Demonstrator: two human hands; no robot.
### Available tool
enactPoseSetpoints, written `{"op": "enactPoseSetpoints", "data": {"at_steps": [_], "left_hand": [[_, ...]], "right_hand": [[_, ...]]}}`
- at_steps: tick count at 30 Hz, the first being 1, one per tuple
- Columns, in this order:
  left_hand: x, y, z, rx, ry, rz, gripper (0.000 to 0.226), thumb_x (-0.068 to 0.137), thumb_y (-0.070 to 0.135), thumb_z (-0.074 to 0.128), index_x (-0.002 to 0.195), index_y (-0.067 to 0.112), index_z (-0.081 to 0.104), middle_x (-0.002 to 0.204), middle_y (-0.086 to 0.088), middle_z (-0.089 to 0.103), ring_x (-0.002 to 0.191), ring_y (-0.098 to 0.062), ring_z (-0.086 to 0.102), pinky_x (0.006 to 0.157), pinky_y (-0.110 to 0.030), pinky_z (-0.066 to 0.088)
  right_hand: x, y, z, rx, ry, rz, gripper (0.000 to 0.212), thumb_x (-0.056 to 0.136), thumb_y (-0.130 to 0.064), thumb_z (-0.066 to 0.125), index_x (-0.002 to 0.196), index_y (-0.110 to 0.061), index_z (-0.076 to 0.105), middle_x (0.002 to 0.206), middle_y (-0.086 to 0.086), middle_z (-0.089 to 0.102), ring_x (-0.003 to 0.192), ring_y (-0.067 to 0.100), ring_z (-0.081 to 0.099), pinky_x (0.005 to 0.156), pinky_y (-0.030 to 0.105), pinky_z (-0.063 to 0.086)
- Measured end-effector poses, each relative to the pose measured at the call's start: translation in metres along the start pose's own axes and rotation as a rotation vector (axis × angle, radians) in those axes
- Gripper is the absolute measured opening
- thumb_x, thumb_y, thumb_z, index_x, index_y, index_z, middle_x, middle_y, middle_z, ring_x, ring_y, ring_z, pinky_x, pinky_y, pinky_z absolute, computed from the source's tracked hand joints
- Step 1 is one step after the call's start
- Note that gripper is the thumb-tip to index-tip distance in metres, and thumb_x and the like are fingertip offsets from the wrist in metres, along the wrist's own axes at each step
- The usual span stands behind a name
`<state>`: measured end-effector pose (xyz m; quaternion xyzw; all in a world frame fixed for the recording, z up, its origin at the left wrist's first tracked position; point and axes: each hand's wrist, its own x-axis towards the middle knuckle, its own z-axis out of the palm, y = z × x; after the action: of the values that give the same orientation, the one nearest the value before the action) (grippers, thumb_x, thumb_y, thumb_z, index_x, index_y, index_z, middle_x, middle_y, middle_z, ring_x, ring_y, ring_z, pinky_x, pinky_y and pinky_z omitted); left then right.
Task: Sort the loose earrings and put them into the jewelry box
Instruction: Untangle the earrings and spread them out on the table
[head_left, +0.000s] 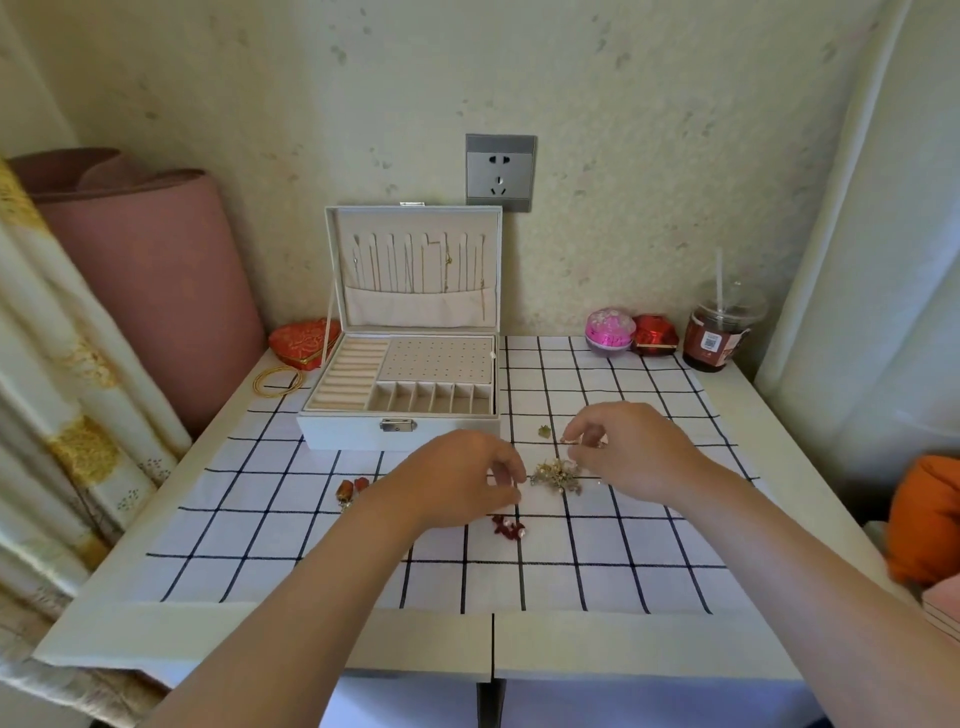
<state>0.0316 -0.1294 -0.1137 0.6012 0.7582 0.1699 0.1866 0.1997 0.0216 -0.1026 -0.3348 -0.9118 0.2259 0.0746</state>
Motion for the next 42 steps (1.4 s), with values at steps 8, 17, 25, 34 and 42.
{"op": "enactPoseSetpoints", "data": {"at_steps": [8,17,25,34,42], "left_hand": [[0.033,0.023,0.018,0.143,0.125,-0.07,0.03,0.093,0.032,0.063,0.122,0.027,0.064,0.11,0.009,0.065,0.104,-0.012,0.058,0.092,-0.031,0.05],[0.043,0.035,0.03,0.152,0.084,-0.114,0.018,0.087,0.041,0.067,0.105,0.036,0.068,0.1,0.012,0.07,0.097,-0.011,0.06,0.084,-0.032,0.052],[0.038,0.02,0.009,0.164,0.056,-0.175,0.027,0.087,0.031,0.069,0.112,0.038,0.061,0.101,0.017,0.067,0.1,-0.01,0.058,0.077,-0.029,0.05],[0.043,0.031,0.023,0.052,0.08,-0.118,0.016,0.093,0.033,0.06,0.104,0.033,0.072,0.102,0.014,0.072,0.095,-0.009,0.062,0.086,-0.033,0.053],[0.055,0.038,0.029,-0.036,0.06,-0.125,0.004,0.083,0.027,0.074,0.087,0.026,0.076,0.09,0.011,0.072,0.086,-0.007,0.064,0.08,-0.028,0.054]], "right_hand": [[0.004,0.009,0.009,-0.124,-0.116,-0.014,0.006,0.087,-0.035,0.069,0.087,-0.031,0.074,0.086,-0.018,0.065,0.086,0.004,0.061,0.074,0.029,0.052],[0.007,0.027,-0.001,-0.083,-0.058,-0.011,0.014,0.089,-0.027,0.067,0.101,-0.034,0.071,0.093,-0.016,0.064,0.092,0.009,0.061,0.081,0.032,0.053],[0.022,0.015,0.016,-0.163,-0.158,-0.185,0.03,0.099,-0.021,0.055,0.12,-0.037,0.07,0.113,-0.01,0.061,0.104,0.015,0.059,0.085,0.033,0.049],[0.033,0.019,0.003,0.141,-0.012,-0.021,0.015,0.09,-0.023,0.067,0.089,-0.033,0.078,0.096,-0.018,0.073,0.079,0.001,0.066,0.08,0.031,0.056],[0.024,0.031,-0.001,0.418,-0.036,0.094,0.011,0.084,-0.01,0.07,0.085,-0.021,0.071,0.082,0.001,0.072,0.046,0.011,0.061,0.054,0.026,0.051]]}}
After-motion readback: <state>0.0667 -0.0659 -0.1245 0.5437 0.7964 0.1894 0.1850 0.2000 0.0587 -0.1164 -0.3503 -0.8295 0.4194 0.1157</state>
